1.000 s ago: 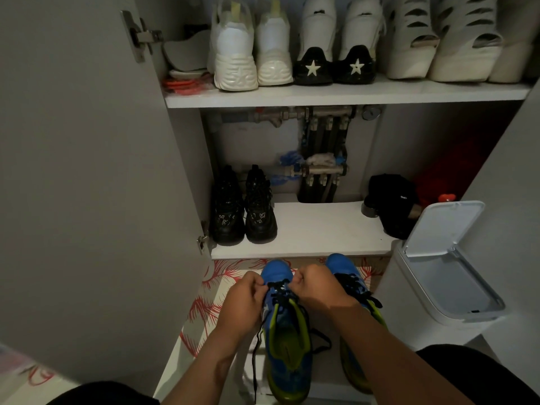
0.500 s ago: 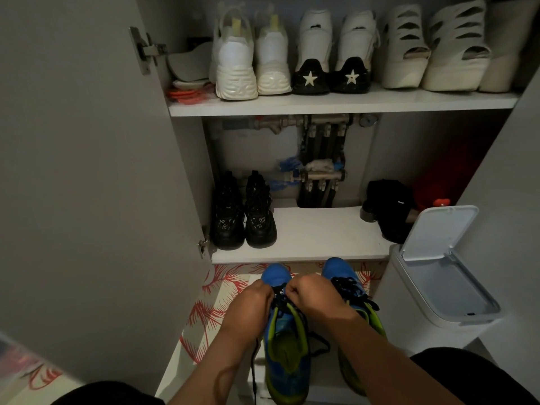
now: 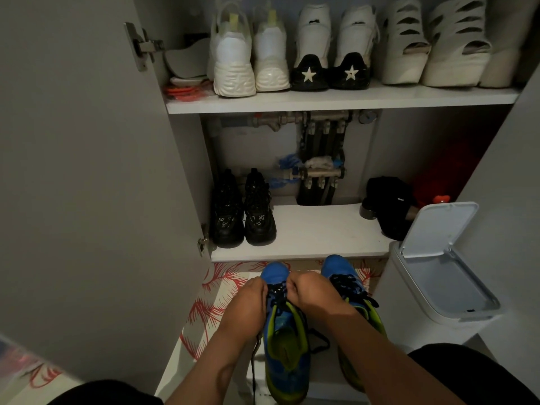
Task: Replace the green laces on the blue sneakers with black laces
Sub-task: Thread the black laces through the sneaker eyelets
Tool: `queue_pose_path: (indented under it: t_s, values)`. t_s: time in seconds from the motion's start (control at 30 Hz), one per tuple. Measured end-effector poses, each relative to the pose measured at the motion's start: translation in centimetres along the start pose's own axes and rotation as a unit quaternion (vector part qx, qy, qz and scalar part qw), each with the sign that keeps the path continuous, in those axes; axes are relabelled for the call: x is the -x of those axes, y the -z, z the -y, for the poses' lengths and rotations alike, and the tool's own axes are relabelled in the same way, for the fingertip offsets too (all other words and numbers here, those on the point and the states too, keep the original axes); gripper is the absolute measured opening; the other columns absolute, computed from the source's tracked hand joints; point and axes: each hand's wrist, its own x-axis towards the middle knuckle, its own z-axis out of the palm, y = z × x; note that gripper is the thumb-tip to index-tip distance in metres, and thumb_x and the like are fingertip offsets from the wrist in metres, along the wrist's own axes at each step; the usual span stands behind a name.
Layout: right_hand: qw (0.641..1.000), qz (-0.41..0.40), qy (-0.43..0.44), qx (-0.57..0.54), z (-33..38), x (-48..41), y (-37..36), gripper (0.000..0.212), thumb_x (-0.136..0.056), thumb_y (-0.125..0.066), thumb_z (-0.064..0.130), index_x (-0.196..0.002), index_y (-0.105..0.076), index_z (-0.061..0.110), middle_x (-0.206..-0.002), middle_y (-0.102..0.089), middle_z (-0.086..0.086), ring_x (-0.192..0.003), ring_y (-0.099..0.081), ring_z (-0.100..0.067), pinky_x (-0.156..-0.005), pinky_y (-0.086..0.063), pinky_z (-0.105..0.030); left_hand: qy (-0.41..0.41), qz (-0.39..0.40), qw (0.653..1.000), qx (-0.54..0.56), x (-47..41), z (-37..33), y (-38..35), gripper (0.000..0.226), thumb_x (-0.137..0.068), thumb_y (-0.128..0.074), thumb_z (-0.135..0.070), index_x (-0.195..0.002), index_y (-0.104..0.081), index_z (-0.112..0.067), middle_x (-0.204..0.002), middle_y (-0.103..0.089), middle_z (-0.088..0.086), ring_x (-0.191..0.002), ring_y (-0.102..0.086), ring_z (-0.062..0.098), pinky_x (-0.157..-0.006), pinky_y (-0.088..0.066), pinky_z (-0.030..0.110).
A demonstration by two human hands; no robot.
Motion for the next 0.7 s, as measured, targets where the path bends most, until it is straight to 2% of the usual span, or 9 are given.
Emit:
queue_pose_path:
  t_s: [0.1, 0.2, 0.27, 0.3, 0.37, 0.43, 0.57, 0.63, 0.7]
  values:
    - [0.999, 0.002, -0.021, -0.034, 0.1, 0.0, 0.1, 0.018, -0.095, -0.05, 0.015, -0.096, -0.066, 0.006, -0.094, -0.068, -0.017, -0.089, -0.064, -0.033, -0.069, -0.044, -0.031, 0.037, -0.019, 0.997, 0.072, 0.2, 0.2, 0.0, 0.018, -0.1, -0.045, -0.019, -0.083, -0.051, -0.02, -0.081, -0.057, -0.004, -0.075, -0.055, 0.012, -0.064, -0.041, 0.026]
    - [0.998, 0.02, -0.022, -0.057, -0.3, 0.0, 0.7, 0.019, -0.093, -0.053, 0.013, -0.08, -0.064, 0.005, -0.081, -0.066, -0.014, -0.084, -0.066, -0.033, -0.065, -0.045, -0.029, 0.056, -0.041, 0.991, 0.11, 0.5, 0.7, 0.0, 0.017, -0.099, -0.052, -0.024, -0.082, -0.056, -0.024, -0.081, -0.062, -0.01, -0.075, -0.058, 0.002, -0.066, -0.048, 0.021]
    - [0.997, 0.015, -0.014, -0.073, -0.8, 0.1, 1.1, 0.023, -0.089, -0.059, 0.02, -0.073, -0.068, 0.005, -0.075, -0.07, -0.01, -0.075, -0.067, -0.026, -0.065, -0.05, -0.029, 0.052, -0.047, 0.992, 0.108, 0.8, 0.9, 0.0, 0.017, -0.097, -0.054, -0.025, -0.08, -0.058, -0.025, -0.081, -0.061, -0.01, -0.075, -0.058, 0.002, -0.067, -0.049, 0.022]
    - [0.997, 0.011, -0.008, -0.071, -0.9, 0.3, 1.2, 0.021, -0.087, -0.061, 0.024, -0.075, -0.072, 0.011, -0.076, -0.072, -0.004, -0.074, -0.068, -0.02, -0.067, -0.054, -0.028, 0.039, -0.047, 0.993, 0.099, 0.9, 1.0, -0.1, 0.017, -0.095, -0.056, -0.024, -0.079, -0.061, -0.025, -0.081, -0.06, -0.01, -0.074, -0.057, 0.003, -0.066, -0.048, 0.018]
    - [0.998, 0.014, 0.01, -0.066, -1.0, 0.6, 1.3, 0.016, -0.086, -0.063, 0.026, -0.089, -0.078, 0.023, -0.09, -0.076, 0.006, -0.083, -0.068, -0.01, -0.078, -0.054, -0.023, 0.007, -0.037, 0.996, 0.08, 1.0, 0.8, -0.2, 0.014, -0.093, -0.062, -0.021, -0.081, -0.069, -0.024, -0.082, -0.062, -0.01, -0.075, -0.057, 0.003, -0.066, -0.044, 0.012]
    - [0.998, 0.019, 0.02, -0.063, -0.8, 0.7, 1.4, 0.016, -0.086, -0.066, 0.025, -0.095, -0.079, 0.028, -0.097, -0.076, 0.01, -0.088, -0.068, -0.007, -0.082, -0.053, -0.022, -0.01, -0.033, 0.997, 0.076, 1.0, 0.7, -0.2, 0.011, -0.091, -0.066, -0.019, -0.088, -0.076, -0.022, -0.085, -0.067, -0.009, -0.077, -0.057, -0.001, -0.069, -0.043, 0.008]
    - [0.998, 0.021, 0.021, -0.05, -0.6, 0.7, 1.6, 0.014, -0.087, -0.066, 0.022, -0.087, -0.079, 0.022, -0.091, -0.076, 0.007, -0.083, -0.067, -0.012, -0.074, -0.052, -0.023, -0.022, -0.03, 0.997, 0.064, 0.9, 0.4, 0.0, 0.013, -0.09, -0.067, -0.016, -0.094, -0.079, -0.019, -0.088, -0.068, -0.004, -0.075, -0.052, -0.006, -0.07, -0.037, 0.003]
    - [0.999, 0.03, 0.025, -0.031, -0.3, 0.9, 1.2, 0.018, -0.092, -0.059, 0.021, -0.088, -0.075, 0.016, -0.092, -0.073, -0.001, -0.085, -0.066, -0.019, -0.069, -0.047, -0.026, -0.016, -0.029, 0.998, 0.046, 0.9, 0.0, -0.1, 0.014, -0.092, -0.064, -0.016, -0.087, -0.076, -0.017, -0.086, -0.065, -0.001, -0.074, -0.052, 0.002, -0.069, -0.038, 0.01]
    - [0.999, 0.031, 0.026, -0.02, 0.1, 1.1, 0.8, 0.023, -0.095, -0.051, 0.018, -0.092, -0.069, 0.004, -0.095, -0.069, -0.014, -0.088, -0.063, -0.029, -0.071, -0.046, -0.035, 0.001, -0.038, 0.999, 0.034, 0.9, -0.2, -0.2, 0.019, -0.095, -0.056, -0.016, -0.079, -0.064, -0.019, -0.082, -0.058, -0.002, -0.076, -0.052, 0.009, -0.068, -0.039, 0.02]
